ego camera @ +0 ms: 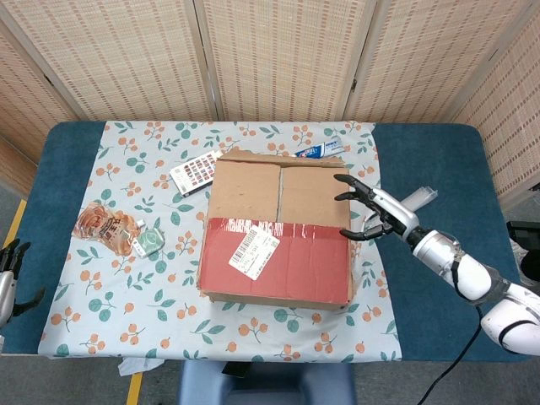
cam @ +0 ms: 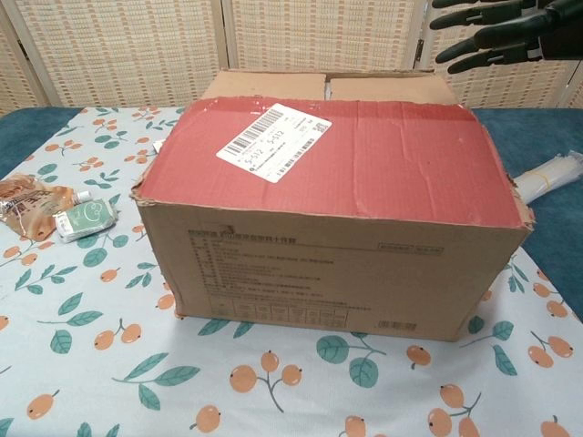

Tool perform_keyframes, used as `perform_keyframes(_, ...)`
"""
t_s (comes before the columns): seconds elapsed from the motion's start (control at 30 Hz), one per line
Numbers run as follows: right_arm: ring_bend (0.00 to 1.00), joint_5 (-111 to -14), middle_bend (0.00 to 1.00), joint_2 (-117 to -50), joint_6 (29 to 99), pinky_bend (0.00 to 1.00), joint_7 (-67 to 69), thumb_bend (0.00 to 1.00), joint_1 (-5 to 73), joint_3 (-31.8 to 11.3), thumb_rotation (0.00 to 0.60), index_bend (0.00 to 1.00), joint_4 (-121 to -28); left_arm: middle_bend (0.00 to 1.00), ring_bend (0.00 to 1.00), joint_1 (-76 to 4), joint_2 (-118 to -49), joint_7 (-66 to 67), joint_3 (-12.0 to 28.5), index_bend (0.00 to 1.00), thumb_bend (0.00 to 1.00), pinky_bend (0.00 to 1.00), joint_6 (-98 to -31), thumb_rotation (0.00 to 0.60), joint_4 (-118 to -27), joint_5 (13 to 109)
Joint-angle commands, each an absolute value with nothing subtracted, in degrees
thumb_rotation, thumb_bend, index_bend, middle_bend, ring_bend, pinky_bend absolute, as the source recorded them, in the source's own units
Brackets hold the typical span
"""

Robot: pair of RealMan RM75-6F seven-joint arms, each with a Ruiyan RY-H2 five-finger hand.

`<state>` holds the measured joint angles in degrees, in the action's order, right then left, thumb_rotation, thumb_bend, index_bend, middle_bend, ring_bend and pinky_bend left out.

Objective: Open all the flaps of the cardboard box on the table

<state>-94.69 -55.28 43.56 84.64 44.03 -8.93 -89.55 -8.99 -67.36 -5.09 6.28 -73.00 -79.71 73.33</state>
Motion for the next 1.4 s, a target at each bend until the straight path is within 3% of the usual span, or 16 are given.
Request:
perform_keyframes(0.03,0.19,-95.4,0.05,-55.4,42.5,0.11,85.2,0.30,45.6,-7.8,0.600,0.04,-89.2,0.00,0.00,-9.0,-67.4,-5.1,6.3,0.00,0.41,0.00,-72.9,0.600,-79.7,73.3)
perform_keyframes(0.9,0.23,-96.5,0.05,-60.5,46.7,0.20,102.8,0.30,49.6,0.1,0.600,0.05,-85.6,0.00,0.00,-9.1,-67.3,-5.6,6.2,0.00,0.41,0.00,-72.9,0.600,-79.8,73.7)
perform_keyframes(1.4,0.23,-100.1,0.05,-57.4,53.6,0.21,108.7,0.30,48.8,4.7,0.600,0.05,-89.0,0.00,0.00,-9.2,-67.3,-4.7,5.9,0.00,0.41,0.00,-73.3,0.600,-80.2,74.2)
